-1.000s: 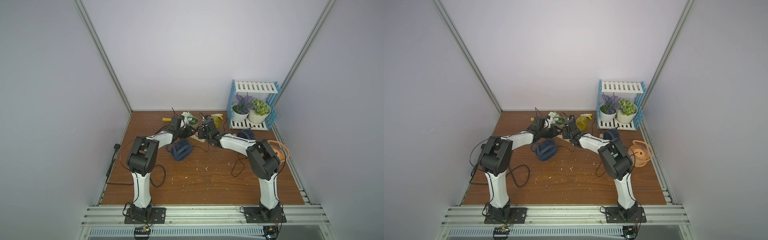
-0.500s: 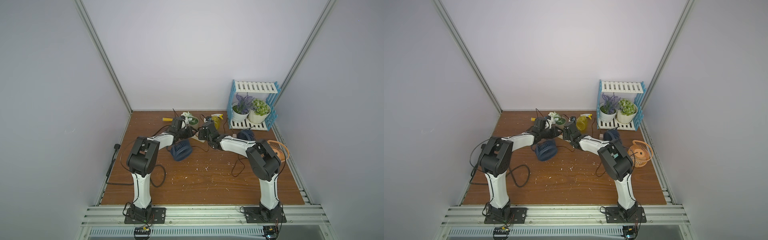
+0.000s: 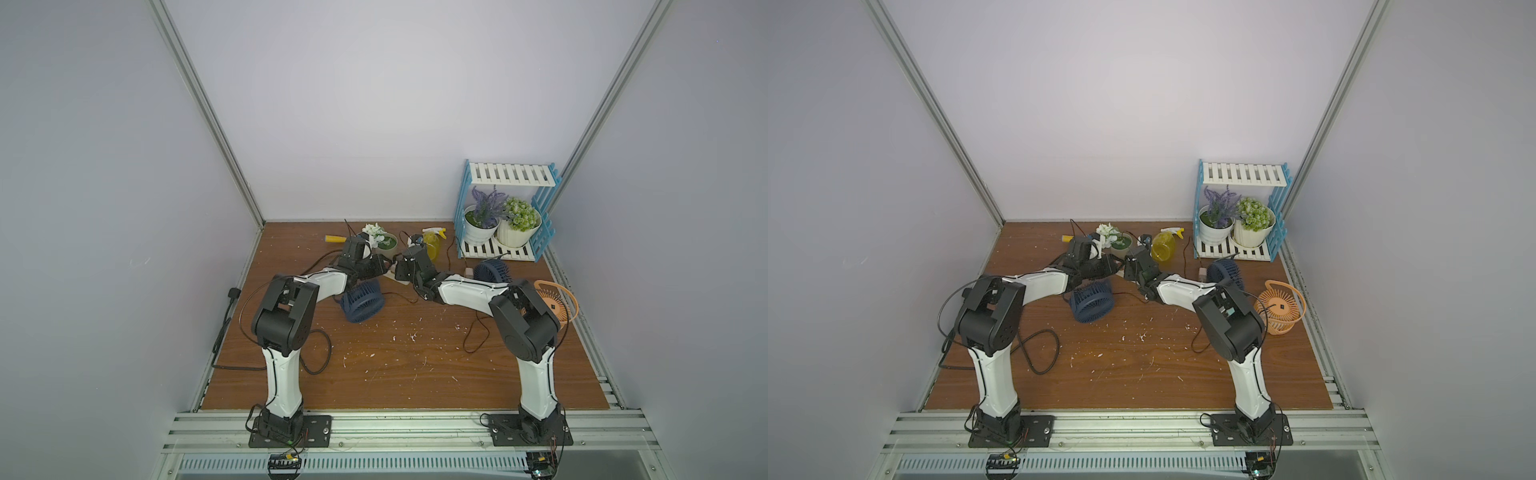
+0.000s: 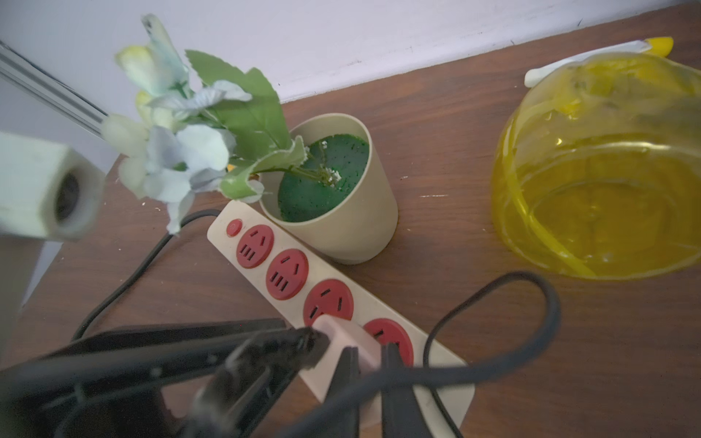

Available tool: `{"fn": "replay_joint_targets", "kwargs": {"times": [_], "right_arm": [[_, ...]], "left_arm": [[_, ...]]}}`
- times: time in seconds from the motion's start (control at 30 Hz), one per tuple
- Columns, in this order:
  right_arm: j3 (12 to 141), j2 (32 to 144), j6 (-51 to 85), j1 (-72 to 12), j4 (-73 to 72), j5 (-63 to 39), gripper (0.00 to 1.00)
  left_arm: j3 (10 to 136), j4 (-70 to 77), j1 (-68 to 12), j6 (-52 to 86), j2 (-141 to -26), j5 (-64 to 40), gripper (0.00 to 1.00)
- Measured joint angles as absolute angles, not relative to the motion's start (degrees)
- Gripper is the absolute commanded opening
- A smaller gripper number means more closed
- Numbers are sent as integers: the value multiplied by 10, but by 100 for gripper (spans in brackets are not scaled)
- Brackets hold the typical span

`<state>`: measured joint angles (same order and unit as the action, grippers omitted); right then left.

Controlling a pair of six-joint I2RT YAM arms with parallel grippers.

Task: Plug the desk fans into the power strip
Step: Insert the plug into the socket.

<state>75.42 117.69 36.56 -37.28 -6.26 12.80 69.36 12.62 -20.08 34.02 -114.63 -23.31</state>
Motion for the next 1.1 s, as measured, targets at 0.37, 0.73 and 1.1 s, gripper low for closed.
{"fn": "replay_joint_targets", "kwargs": {"times": [0.37, 0.73, 1.1], "right_arm": [[718, 1170, 390, -374, -114, 129, 6], [743, 1155, 387, -375, -74, 133, 13], [752, 1099, 336, -407, 106, 67, 50]], "left_arm": [[684, 145, -201, 340, -1147, -232, 38], [706, 110, -204, 338, -1146, -230, 40], [720, -14, -214, 313, -1098, -162, 60]]}}
